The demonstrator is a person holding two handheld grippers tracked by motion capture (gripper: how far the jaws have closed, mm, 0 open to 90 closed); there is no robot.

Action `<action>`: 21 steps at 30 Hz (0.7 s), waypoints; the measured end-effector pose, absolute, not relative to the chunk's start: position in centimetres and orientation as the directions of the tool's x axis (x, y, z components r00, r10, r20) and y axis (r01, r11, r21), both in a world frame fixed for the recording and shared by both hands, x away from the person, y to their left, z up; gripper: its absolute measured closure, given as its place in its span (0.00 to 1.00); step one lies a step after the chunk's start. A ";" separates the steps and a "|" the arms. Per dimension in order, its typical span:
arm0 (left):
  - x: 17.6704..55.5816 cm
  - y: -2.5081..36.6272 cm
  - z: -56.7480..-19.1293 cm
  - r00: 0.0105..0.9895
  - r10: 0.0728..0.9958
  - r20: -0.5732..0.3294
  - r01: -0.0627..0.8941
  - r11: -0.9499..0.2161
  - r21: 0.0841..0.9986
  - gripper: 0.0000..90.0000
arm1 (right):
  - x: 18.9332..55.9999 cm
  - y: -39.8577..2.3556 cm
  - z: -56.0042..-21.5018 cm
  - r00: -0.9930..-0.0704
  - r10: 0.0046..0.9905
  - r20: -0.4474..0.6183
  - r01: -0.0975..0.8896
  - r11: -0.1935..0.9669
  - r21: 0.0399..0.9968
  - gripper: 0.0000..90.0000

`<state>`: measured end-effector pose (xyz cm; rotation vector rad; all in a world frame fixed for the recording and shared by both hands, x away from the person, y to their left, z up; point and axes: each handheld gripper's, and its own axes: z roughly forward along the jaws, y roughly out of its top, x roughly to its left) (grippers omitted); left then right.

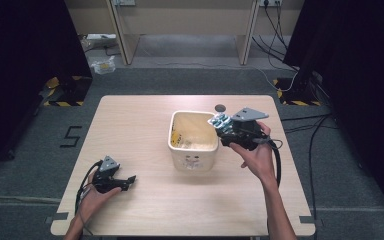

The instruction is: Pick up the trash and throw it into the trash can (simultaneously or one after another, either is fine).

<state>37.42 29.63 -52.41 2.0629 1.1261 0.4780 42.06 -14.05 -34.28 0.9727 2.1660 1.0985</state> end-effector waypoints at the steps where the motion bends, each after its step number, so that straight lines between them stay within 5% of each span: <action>1: 37.4 29.6 -52.4 0.548 0.836 -0.020 0.566 -0.354 0.744 0.16 | 42.2 -13.6 -34.3 -0.613 0.781 -0.121 0.363 0.414 0.835 0.39; 21: 37.4 29.6 -52.4 0.548 0.836 -0.020 0.566 -0.354 0.744 0.16 | 44.9 -8.7 -35.4 -0.681 0.726 -0.096 0.389 0.470 0.792 0.39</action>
